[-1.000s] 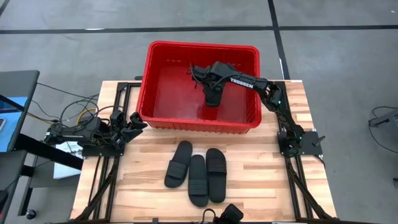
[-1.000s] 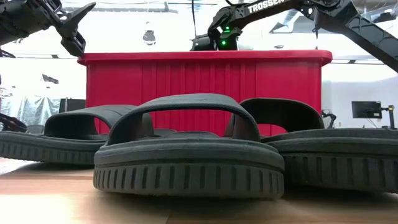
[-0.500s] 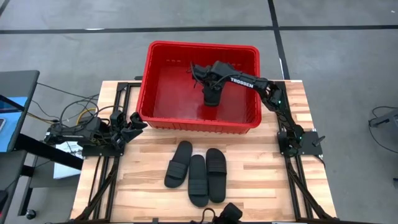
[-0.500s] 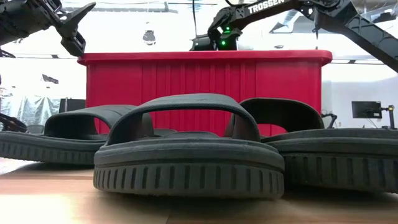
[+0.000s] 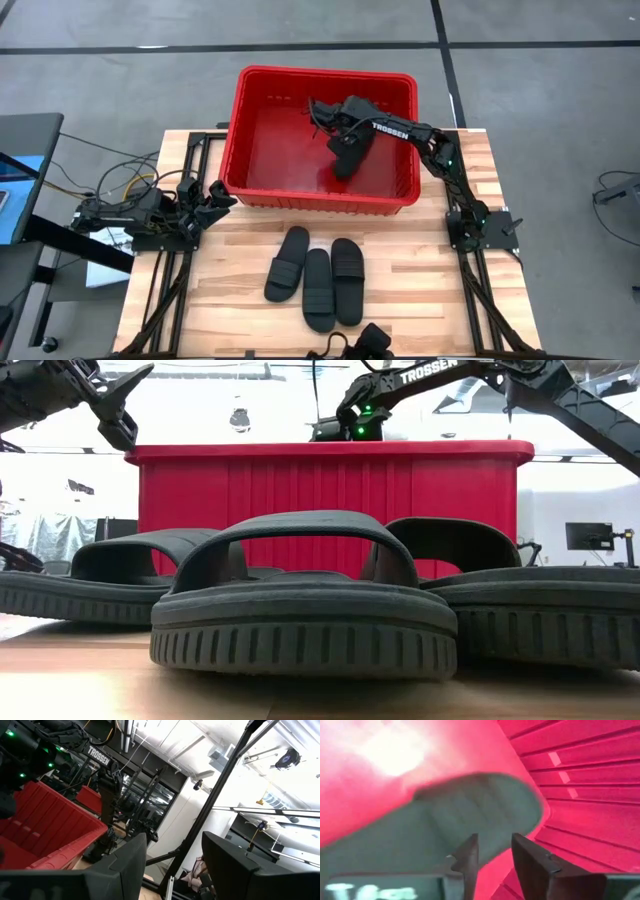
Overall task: Pick and place slides into bin
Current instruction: Put the black slide into the red bin
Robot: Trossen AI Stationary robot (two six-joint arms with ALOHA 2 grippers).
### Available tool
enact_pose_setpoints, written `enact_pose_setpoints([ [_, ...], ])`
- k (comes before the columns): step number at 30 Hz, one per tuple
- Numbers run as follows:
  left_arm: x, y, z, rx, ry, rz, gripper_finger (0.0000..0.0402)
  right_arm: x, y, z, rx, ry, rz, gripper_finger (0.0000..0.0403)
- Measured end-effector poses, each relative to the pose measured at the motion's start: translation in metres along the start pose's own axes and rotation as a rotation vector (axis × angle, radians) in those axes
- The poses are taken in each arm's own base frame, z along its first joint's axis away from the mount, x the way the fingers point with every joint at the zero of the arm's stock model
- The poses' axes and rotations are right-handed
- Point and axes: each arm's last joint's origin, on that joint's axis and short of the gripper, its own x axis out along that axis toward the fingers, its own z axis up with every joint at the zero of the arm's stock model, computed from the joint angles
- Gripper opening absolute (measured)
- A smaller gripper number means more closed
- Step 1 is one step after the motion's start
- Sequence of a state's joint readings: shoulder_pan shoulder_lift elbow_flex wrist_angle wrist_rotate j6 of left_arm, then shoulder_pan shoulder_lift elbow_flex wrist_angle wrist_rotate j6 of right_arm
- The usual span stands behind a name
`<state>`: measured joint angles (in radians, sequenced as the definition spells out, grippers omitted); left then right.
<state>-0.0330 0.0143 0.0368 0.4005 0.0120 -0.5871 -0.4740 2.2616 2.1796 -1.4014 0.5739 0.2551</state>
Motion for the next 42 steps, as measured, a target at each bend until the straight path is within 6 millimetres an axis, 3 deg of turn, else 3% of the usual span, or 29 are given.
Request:
enact_pose_setpoints([
  [6, 0.000, 0.000, 0.000, -0.004, 0.001, 0.001, 0.0183, 0.000, 0.001, 0.000, -0.022, 0.000, 0.004, 0.0139],
  [12, 0.000, 0.000, 0.000, -0.007, 0.004, -0.002, 0.0183, -0.002, 0.003, -0.003, -0.042, 0.020, 0.008, 0.0138],
  [17, 0.000, 0.000, 0.000, -0.007, 0.006, -0.004, 0.0183, -0.004, 0.002, -0.012, -0.091, 0.093, -0.014, 0.0107],
  [23, 0.000, 0.000, 0.000, -0.007, 0.006, -0.005, 0.0183, 0.003, -0.009, -0.015, -0.017, 0.196, 0.102, 0.0011],
  [31, 0.000, 0.000, 0.000, -0.007, 0.006, -0.004, 0.0183, 0.012, -0.028, -0.012, 0.209, 0.281, 0.265, 0.0001],
  [42, 0.000, 0.000, -0.001, -0.007, 0.015, -0.001, 0.0183, 0.024, -0.032, -0.012, 0.244, 0.334, 0.295, 0.0000],
])
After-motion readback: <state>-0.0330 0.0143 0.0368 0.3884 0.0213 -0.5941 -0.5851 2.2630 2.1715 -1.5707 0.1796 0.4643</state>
